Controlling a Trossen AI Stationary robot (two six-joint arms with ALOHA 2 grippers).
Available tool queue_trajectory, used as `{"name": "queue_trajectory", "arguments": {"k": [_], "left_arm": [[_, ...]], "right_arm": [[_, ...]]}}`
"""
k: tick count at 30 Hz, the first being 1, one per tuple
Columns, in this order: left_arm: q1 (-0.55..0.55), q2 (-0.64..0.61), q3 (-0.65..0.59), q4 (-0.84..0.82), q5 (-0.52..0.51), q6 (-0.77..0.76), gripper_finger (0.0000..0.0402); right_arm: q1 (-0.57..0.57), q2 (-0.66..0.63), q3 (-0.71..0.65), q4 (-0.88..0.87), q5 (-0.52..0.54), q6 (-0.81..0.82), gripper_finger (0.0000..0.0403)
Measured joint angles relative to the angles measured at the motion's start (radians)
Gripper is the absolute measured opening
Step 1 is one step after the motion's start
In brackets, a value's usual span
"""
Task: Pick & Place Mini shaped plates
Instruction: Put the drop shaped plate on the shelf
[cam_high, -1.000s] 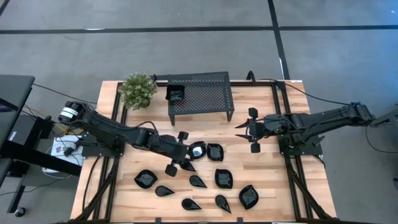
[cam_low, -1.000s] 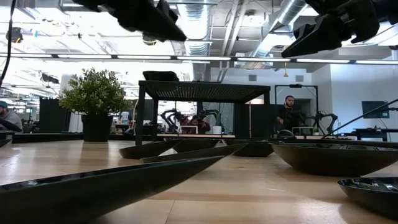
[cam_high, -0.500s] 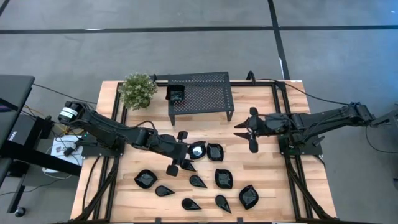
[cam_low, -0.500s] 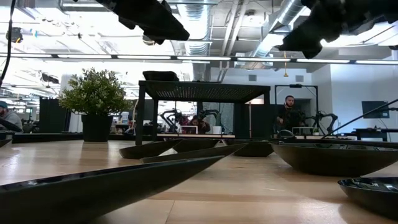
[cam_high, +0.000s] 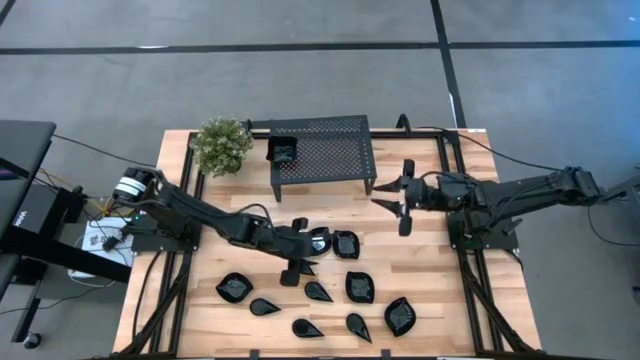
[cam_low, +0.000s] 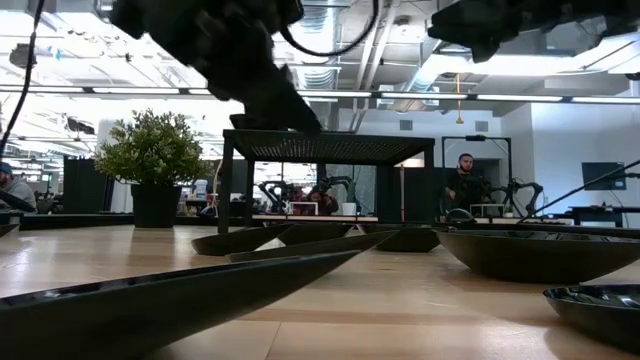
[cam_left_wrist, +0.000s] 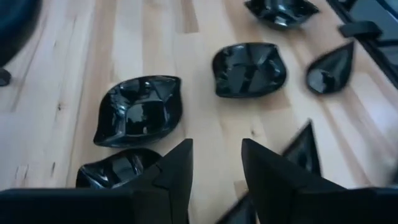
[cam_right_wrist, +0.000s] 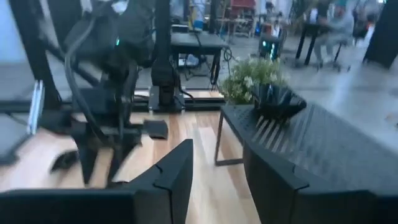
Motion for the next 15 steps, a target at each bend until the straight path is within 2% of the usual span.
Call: {"name": "queue_trajectory", "arguments": {"k": [2, 5, 10, 15], "left_arm": [[0.002, 0.029, 0.0, 0.03, -0.005, -0.028, 0.0136], [0.004, 0.088, 0.0, 0.078, -0.003, -0.039, 0.0136], [0.008, 0.168, 0.0, 0.132, -0.042, -0.03, 0.0136], [0.008, 0.189, 0.0, 0.136, -0.068, -0.033, 0.0136]], "right_arm": [[-0.002, 0.025, 0.0, 0.007, 0.001, 0.062, 0.0131], [-0.007, 0.069, -0.001, 0.009, 0.0, 0.071, 0.0127], [-0.003, 0.203, -0.001, 0.046, -0.003, 0.112, 0.0123], [0.01, 0.356, 0.002, 0.169, -0.006, 0.053, 0.0134]]}}
